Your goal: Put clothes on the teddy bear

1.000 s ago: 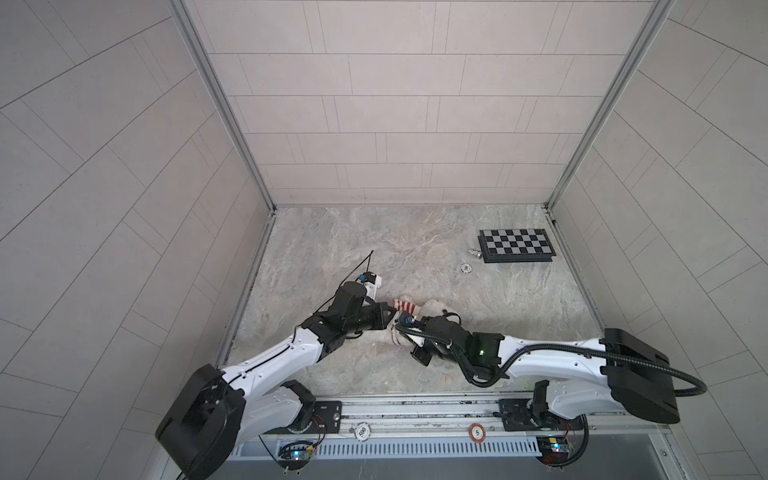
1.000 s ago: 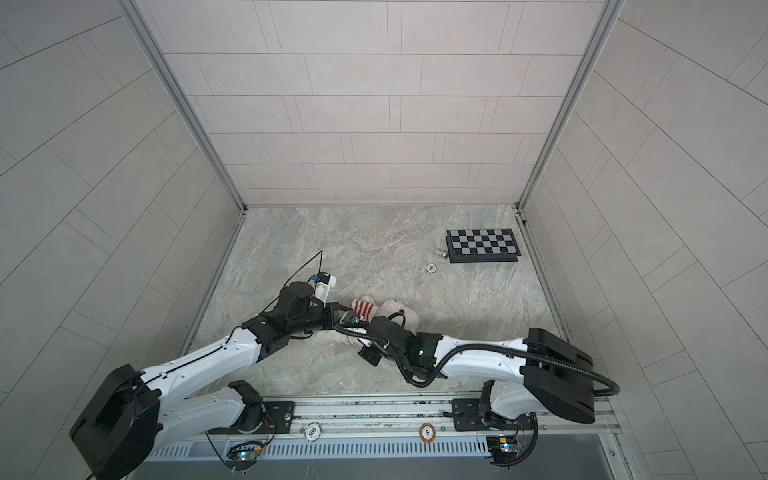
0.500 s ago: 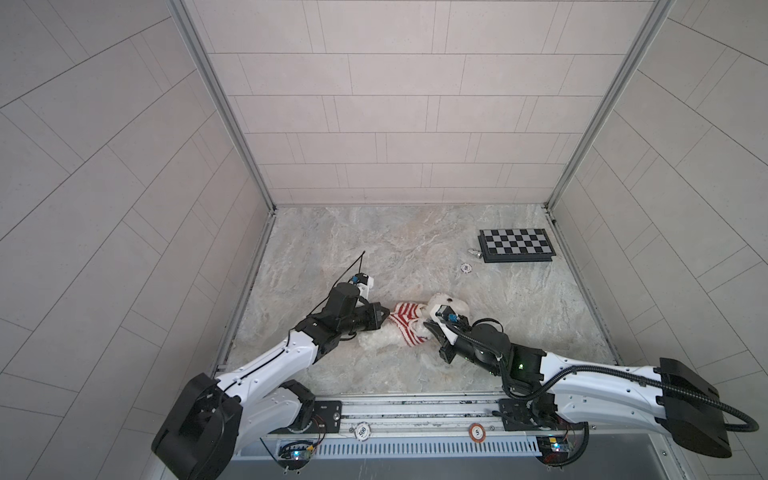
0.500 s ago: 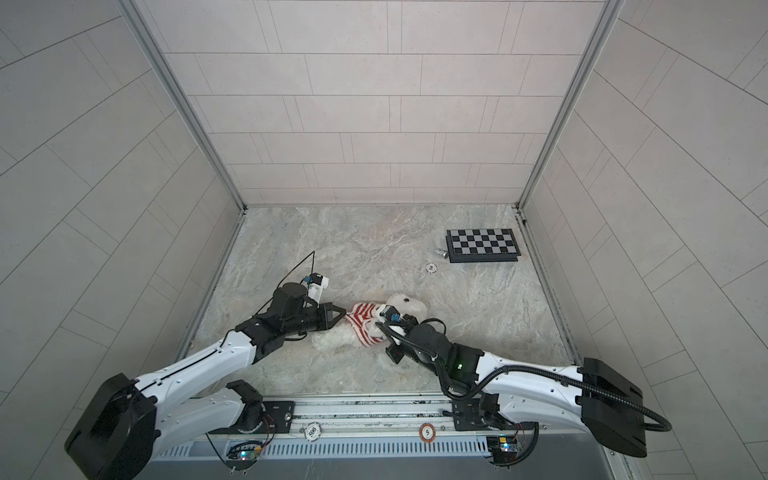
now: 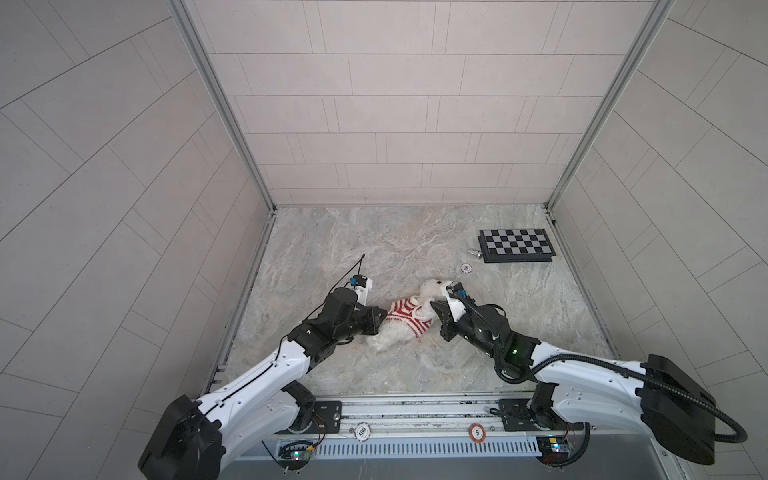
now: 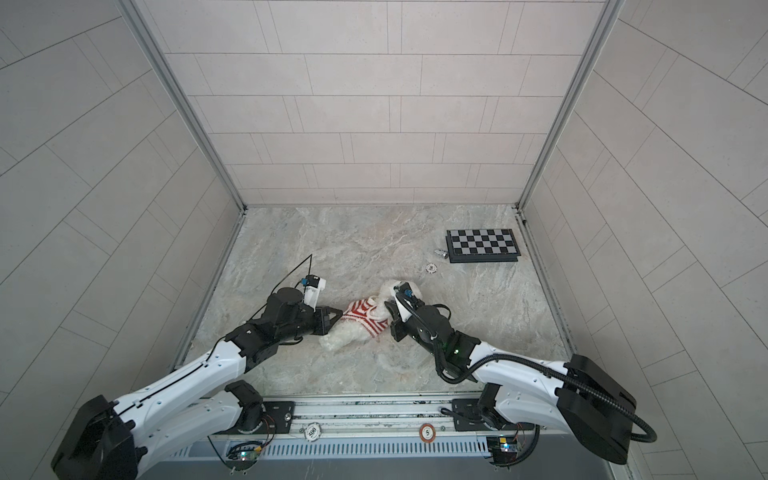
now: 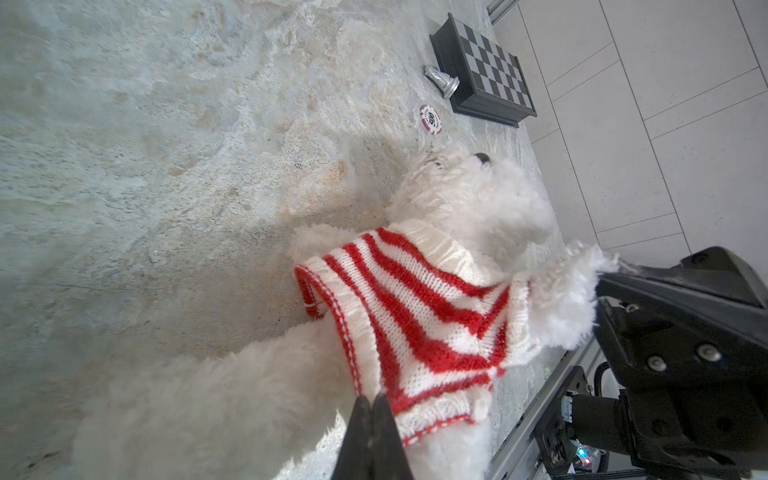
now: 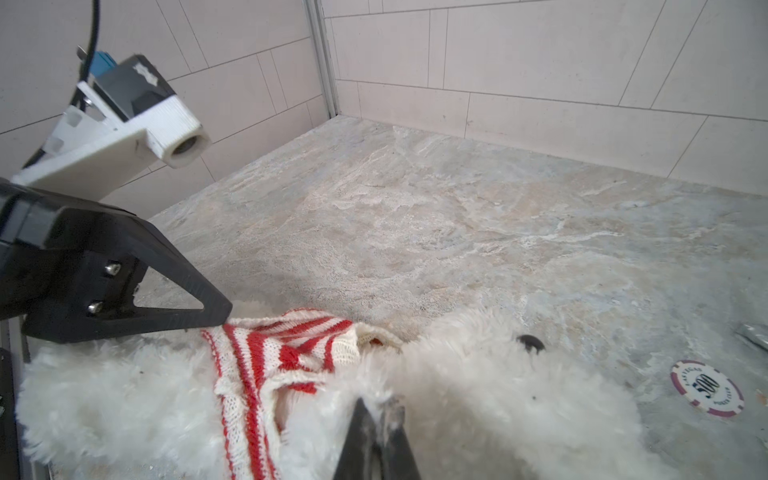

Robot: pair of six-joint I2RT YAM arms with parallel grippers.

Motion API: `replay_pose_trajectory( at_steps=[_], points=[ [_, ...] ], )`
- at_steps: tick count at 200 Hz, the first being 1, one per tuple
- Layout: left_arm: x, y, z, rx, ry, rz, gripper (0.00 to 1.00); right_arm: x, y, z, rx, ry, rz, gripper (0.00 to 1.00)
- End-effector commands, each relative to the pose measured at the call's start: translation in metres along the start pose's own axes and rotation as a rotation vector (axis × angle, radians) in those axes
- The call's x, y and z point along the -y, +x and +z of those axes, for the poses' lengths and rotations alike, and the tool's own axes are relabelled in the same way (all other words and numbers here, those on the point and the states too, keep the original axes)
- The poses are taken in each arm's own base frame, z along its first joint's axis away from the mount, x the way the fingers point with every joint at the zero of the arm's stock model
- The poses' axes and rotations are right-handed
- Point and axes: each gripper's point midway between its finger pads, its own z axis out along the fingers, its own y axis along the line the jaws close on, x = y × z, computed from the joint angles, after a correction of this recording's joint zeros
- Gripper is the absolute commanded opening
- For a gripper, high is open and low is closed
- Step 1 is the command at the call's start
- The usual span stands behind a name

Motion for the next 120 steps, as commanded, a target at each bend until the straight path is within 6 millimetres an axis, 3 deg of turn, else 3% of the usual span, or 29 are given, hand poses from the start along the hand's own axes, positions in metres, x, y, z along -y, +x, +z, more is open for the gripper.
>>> replay_pose_trajectory(
  at_steps=[1,51,86,120],
  points=[
    [-0.013,0.01,-0.001,-0.016,-0.073,0.017,0.0,-0.006,-0.022,0.003,0.049,-0.034,0.025,0.02],
    [0.013,0.018,0.013,-0.059,0.038,0.018,0.0,-0.009,0.03,-0.019,-0.078,-0.102,0.031,0.25],
    [0.03,0.023,0.02,-0.086,0.096,0.022,0.0,0.002,0.041,-0.04,-0.118,-0.058,0.057,0.42],
    [0.037,0.043,0.019,-0.134,0.097,0.053,0.27,-0.001,0.035,-0.04,-0.138,-0.064,0.053,0.46]
  ],
)
